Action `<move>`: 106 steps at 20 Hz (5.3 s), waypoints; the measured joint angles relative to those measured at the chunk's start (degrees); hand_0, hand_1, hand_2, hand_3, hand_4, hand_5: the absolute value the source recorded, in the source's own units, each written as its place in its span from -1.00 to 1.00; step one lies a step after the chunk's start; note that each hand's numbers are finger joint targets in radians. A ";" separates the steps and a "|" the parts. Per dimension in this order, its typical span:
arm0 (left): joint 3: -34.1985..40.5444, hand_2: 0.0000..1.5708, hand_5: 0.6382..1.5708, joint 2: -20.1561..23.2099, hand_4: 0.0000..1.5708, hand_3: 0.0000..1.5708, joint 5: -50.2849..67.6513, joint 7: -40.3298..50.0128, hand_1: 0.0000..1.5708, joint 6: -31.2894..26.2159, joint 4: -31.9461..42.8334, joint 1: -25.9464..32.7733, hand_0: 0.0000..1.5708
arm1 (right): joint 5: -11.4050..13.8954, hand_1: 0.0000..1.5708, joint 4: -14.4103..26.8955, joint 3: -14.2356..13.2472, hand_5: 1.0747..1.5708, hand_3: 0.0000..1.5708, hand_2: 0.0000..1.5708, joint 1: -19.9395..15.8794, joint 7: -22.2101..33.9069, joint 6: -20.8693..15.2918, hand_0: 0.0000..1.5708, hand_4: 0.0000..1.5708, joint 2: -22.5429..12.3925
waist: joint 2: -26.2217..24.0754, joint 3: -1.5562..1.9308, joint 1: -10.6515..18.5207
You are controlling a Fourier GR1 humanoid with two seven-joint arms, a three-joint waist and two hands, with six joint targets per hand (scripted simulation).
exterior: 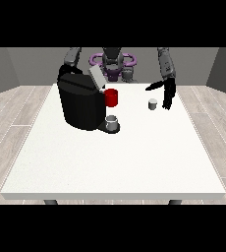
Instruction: Insert the coffee pod into the coffee machine and close the lid
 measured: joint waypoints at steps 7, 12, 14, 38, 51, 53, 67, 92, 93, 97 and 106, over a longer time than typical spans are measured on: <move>-0.33 -0.01 1.00 0.64 -1.00 -0.38 -4.08 -0.30 -0.10 1.83 6.66 -2.57 -0.10 | 0.00 -1.00 2.22 -0.25 1.00 -1.00 -1.00 -0.41 -0.41 0.17 -1.00 -0.45 -0.29 | -0.32 0.00 -0.79; -1.81 -0.12 1.00 1.48 -1.00 -0.44 -8.31 -1.49 -0.32 3.86 10.17 -3.65 -0.32 | 0.10 -1.00 2.12 1.07 1.00 -1.00 -1.00 0.15 0.07 0.13 -1.00 -0.34 0.36 | -0.38 0.00 -1.67; -2.25 -0.05 1.00 1.95 -1.00 -0.38 -9.86 -2.26 -0.23 4.65 11.48 -4.45 -0.23 | 0.23 -1.00 1.93 1.09 1.00 -1.00 -1.00 -0.48 0.65 -0.03 -1.00 -0.33 0.22 | -0.01 0.00 -1.92; -4.10 0.87 1.00 1.53 -0.23 0.80 -21.25 -8.68 0.87 15.44 19.09 -10.31 0.87 | -2.76 -1.00 3.28 -1.02 1.00 -1.00 -1.00 -1.07 0.46 0.52 -1.00 -0.42 -0.07 | -0.26 0.06 -2.31; -4.97 0.69 1.00 1.06 -0.31 0.64 -20.83 -6.78 0.60 4.55 12.97 -19.34 0.60 | -3.44 -1.00 9.81 -2.11 1.00 -1.00 -1.00 -1.71 -2.65 1.67 -1.00 -0.38 -0.50 | -4.34 0.03 -1.34; -4.44 0.69 1.00 1.32 -0.31 0.64 -20.84 -5.63 0.60 3.82 12.86 -21.14 0.60 | -3.11 -1.00 9.43 -1.00 1.00 -1.00 -1.00 -2.26 -2.59 0.95 -1.00 -0.39 0.19 | -4.00 0.03 -2.01; -0.10 0.59 1.00 5.04 -0.38 0.51 -20.35 -0.49 0.54 0.72 12.84 -33.95 0.54 | -2.77 -1.00 5.96 0.93 1.00 -1.00 -1.00 -4.77 -1.04 2.00 -1.00 -0.35 -0.05 | -0.29 0.02 -8.07; 1.11 0.65 1.00 4.32 -0.36 0.54 -21.79 2.69 0.59 -0.21 15.51 -42.97 0.59 | -1.93 -1.00 2.13 1.21 1.00 -1.00 -1.00 -7.34 0.90 -0.19 -1.00 -0.35 0.05 | 4.49 0.02 -11.67; 1.13 0.61 1.00 4.46 -0.36 0.51 -21.90 2.67 0.54 -0.29 15.62 -43.24 0.54 | -1.83 -1.00 2.03 1.35 1.00 -1.00 -1.00 -7.39 0.67 -0.40 -1.00 -0.35 0.32 | 4.74 0.02 -11.64; 0.47 0.61 1.00 2.93 -0.37 0.52 -22.47 3.49 0.51 -0.19 15.40 -43.32 0.51 | -2.52 -1.00 2.77 0.39 1.00 -1.00 -1.00 -7.34 0.36 -0.26 -1.00 -0.39 0.04 | 4.09 0.03 -11.14; 0.69 0.59 1.00 3.75 -0.37 0.51 -23.37 2.74 0.51 -0.02 15.96 -43.67 0.51 | -3.39 -1.00 2.32 -0.55 1.00 -1.00 -1.00 -6.74 -0.39 0.73 -1.00 -0.44 -1.00 | 5.15 0.04 -11.18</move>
